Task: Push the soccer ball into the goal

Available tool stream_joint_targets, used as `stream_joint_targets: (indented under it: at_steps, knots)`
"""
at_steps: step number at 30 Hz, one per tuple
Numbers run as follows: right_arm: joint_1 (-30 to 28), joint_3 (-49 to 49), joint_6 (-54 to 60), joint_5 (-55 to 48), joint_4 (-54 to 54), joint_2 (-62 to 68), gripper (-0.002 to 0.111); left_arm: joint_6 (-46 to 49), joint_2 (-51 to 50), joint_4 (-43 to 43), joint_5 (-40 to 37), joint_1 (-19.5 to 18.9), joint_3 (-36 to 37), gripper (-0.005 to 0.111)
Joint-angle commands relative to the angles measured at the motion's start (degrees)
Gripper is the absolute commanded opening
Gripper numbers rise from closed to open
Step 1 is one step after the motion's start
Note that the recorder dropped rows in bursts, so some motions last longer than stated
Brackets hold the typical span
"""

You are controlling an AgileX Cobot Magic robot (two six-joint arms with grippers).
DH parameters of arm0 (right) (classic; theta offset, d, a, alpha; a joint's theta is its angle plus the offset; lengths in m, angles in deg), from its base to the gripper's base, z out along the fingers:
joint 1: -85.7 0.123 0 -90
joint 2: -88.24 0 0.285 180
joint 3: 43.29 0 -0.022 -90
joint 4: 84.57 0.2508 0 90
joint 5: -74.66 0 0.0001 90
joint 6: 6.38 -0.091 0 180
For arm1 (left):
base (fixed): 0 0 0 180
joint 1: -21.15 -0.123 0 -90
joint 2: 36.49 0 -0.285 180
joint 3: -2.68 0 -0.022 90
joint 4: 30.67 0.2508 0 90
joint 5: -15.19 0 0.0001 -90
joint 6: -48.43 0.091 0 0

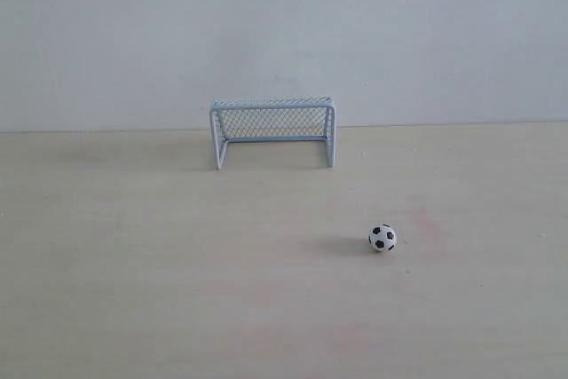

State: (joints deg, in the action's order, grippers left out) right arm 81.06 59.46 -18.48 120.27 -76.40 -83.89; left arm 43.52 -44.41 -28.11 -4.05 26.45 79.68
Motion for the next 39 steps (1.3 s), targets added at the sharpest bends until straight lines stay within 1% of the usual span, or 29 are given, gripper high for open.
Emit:
stream_joint_targets:
  at_steps: [1, 2, 3, 6, 7, 8, 11, 15, 24, 29, 30, 32, 34, 36, 37, 38, 39]
  knots:
    - [-0.37, 0.03, -6.48, 19.47, 0.28, -0.09, 0.000, 0.12, 0.14, -0.19, 0.44, -0.21, 0.22, 0.004]
    - [-0.37, 0.03, -8.33, 22.95, 0.28, -0.09, 0.000, 0.12, 0.14, -0.19, 0.44, -0.21, 0.22, 0.004]
    - [-0.37, 0.03, -11.25, 24.35, 0.72, -0.09, 0.000, 0.12, 0.14, -0.19, 0.44, -0.21, 0.22, 0.004]
    - [-0.37, 2.92, -13.94, 23.96, 4.38, -0.09, 0.000, 0.12, 0.14, -0.19, 0.44, -0.21, 0.22, 0.004]
    - [-0.37, 5.64, -14.31, 13.75, 4.49, -0.09, 0.000, 0.12, 0.14, -0.19, 0.44, -0.21, 0.22, 0.004]
    - [-0.37, 9.89, -11.23, -1.18, 4.49, -0.09, 0.000, 0.12, 0.14, -0.19, 0.44, -0.21, 0.22, 0.004]
    - [-0.37, 17.47, -0.68, -20.21, 4.37, 0.86, 0.000, 0.12, 0.14, -0.19, 0.44, -0.21, 0.22, 0.004]
    - [-0.37, 24.33, 3.45, -31.21, 4.15, 9.97, 0.000, 0.12, 0.14, -0.19, 0.44, -0.21, 0.22, 0.004]
    - [-0.37, 29.84, 8.46, -46.30, 3.26, 25.80, 0.000, 0.12, 0.14, -0.19, 0.32, -0.21, 0.22, 0.004]
    - [-0.37, 34.75, 9.69, -60.92, 3.65, 41.64, 0.000, 0.12, 0.14, -0.19, 0.32, -0.21, 0.22, 0.004]
    - [-0.26, 35.25, 9.69, -62.61, 4.28, 43.54, 0.000, 0.12, 0.14, -0.19, 0.32, -0.21, 0.22, 0.004]
    - [0.25, 36.09, 8.02, -63.65, 9.96, 47.64, 0.000, 0.12, 0.14, -0.19, 0.42, -0.21, 0.22, 0.004]
    - [0.60, 36.19, 7.64, -59.43, 16.73, 49.76, 0.000, 0.12, 0.14, -0.19, 0.42, -0.21, 0.22, 0.004]
    - [0.60, 36.19, 7.78, -57.57, 18.40, 49.65, 0.000, 0.12, 0.14, -0.19, 0.42, -0.21, 0.22, 0.004]
    - [0.60, 36.19, 9.45, -57.82, 18.40, 49.05, 0.000, 0.12, 0.14, -0.19, 0.42, -0.21, 0.22, 0.004]
    - [0.60, 36.84, 18.76, -57.05, 18.26, 48.94, 0.000, 0.12, 0.14, -0.19, 0.42, -0.21, 0.22, 0.004]
    - [0.60, 37.89, 24.88, -58.42, 18.39, 49.40, 0.000, 0.12, 0.14, -0.19, 0.42, -0.21, 0.22, 0.004]
